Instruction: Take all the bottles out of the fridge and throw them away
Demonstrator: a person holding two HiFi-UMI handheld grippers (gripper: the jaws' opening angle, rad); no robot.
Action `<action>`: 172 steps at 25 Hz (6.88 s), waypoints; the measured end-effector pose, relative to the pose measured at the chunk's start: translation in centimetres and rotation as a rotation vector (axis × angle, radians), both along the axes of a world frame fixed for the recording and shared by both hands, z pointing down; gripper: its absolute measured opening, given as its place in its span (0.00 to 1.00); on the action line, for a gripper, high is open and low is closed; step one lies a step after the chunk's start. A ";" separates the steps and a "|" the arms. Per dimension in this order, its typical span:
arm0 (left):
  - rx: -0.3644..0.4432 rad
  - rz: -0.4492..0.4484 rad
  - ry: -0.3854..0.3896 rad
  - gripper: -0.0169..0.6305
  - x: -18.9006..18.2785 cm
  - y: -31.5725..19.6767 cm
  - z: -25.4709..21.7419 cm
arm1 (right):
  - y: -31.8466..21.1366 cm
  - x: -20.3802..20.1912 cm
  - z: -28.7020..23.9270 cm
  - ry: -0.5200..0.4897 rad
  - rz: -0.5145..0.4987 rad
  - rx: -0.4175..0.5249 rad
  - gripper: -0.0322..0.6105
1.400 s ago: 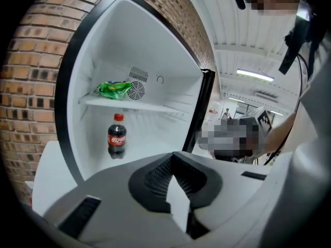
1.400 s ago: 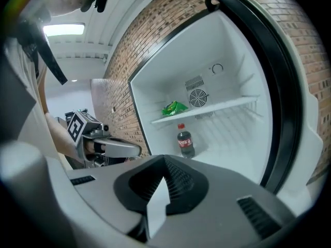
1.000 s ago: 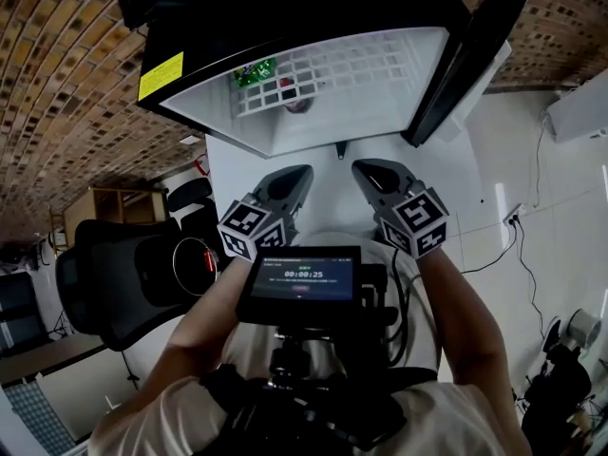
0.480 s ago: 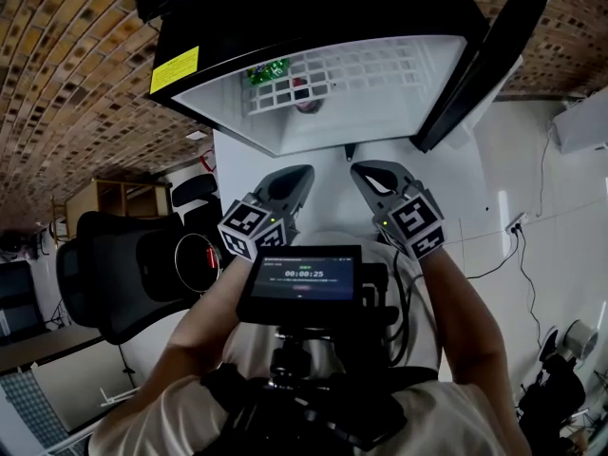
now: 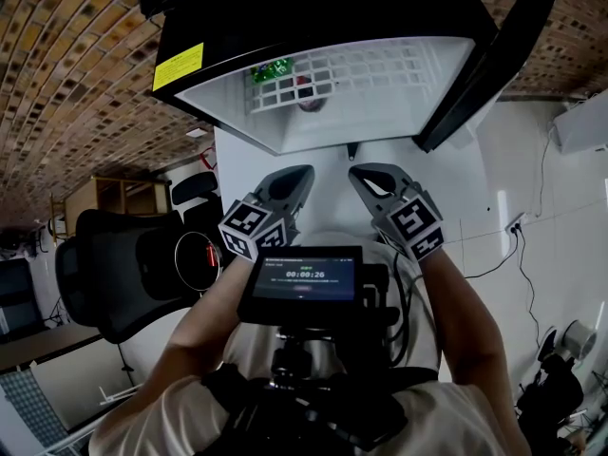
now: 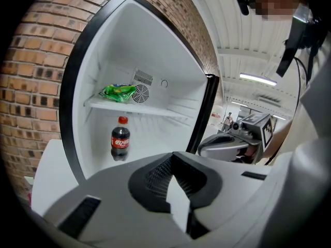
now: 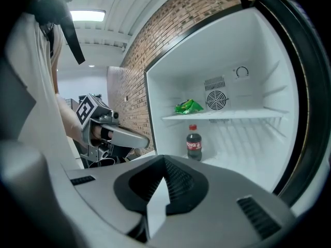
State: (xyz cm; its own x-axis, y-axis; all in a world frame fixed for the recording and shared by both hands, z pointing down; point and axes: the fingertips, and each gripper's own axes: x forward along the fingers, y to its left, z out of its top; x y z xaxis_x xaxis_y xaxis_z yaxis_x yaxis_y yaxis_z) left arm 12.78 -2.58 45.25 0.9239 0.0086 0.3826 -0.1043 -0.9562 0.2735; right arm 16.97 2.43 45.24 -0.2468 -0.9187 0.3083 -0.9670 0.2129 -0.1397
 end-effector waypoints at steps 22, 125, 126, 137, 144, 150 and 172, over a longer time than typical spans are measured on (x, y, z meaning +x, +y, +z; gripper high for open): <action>0.015 0.009 0.037 0.03 0.1 0.1 0.3 | 0.7 0.3 -0.3 -0.002 0.040 0.000 0.05; 0.072 -0.692 -0.396 0.51 -39.8 -12.3 12.7 | -14.8 -28.1 4.9 -0.054 -0.572 -0.170 0.05; 0.065 -0.709 -0.406 0.51 -40.9 -12.5 13.2 | -15.2 -28.6 5.0 -0.053 -0.576 -0.171 0.05; -0.070 -0.811 -0.604 0.51 -53.0 -14.2 21.3 | -18.1 -34.4 6.2 -0.046 -0.665 -0.205 0.05; -0.166 -0.705 -0.749 0.51 -56.7 -15.5 28.5 | -18.2 -34.8 6.5 -0.023 -0.624 -0.260 0.05; -0.300 -0.610 -0.867 0.51 -55.8 -14.7 33.9 | -16.9 -33.3 7.6 -0.007 -0.577 -0.350 0.05; -0.613 -0.536 -1.125 0.53 -57.8 -12.9 39.9 | -14.0 -29.0 9.1 -0.001 -0.410 -0.445 0.05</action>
